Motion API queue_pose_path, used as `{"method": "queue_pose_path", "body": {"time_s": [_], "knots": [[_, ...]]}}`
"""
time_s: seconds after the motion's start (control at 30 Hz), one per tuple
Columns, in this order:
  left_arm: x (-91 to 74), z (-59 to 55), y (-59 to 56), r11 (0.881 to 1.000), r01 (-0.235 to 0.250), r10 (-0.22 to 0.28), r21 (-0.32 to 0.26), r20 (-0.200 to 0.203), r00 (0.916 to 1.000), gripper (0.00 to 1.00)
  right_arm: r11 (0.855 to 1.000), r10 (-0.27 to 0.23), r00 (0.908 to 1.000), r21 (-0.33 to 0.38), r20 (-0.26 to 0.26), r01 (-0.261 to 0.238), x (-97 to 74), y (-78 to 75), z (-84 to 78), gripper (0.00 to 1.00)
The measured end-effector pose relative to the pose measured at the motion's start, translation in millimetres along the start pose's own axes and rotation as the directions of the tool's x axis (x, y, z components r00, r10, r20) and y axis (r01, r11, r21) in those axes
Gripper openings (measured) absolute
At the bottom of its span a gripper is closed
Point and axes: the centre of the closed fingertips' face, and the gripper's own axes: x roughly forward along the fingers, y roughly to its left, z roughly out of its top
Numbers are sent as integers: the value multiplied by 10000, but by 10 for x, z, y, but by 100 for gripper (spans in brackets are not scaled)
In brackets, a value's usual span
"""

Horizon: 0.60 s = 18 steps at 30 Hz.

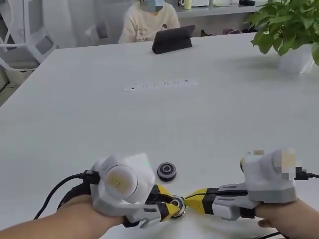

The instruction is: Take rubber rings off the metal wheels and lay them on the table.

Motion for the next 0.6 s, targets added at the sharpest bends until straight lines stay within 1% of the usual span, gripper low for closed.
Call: {"method": "queue_pose_path", "body": {"time_s": [0.17, 0.4, 0.47, 0.5, 0.53, 0.57, 0.6], "knots": [[1, 1, -2, 10000, -9, 9, -12, -22, 10000, 6, 9999, 145, 9999, -47, 60, -145, 13, 38, 13, 0], [0, 2, -2, 10000, -32, 32, 20, -33, 10000, 6, 9987, 414, 9991, -315, 63, -412, 43, 98, 19, 0], [1, 2, -2, 10000, -15, 15, 33, -25, 10000, 6, 9978, 573, 9983, -332, 127, -568, 48, 136, 29, 0], [2, 4, -4, 10000, -10, 10, 38, -19, 10000, 6, 9946, 940, 9951, -471, 305, -926, 62, 211, 65, 0], [2, 5, -3, 10000, -16, 16, 47, -9, 10000, 6, 9910, 1245, 9917, -528, 333, -1227, 58, 281, 76, 0], [3, 7, -2, 10000, -25, 25, 39, 8, 10000, 6, 9938, 937, 9954, -623, 213, -922, 49, 237, 67, 0], [4, 8, -1, 10000, -28, 28, 34, 13, 10000, 6, 9929, 912, 9957, -780, 184, -895, 47, 225, 60, 0]]}}
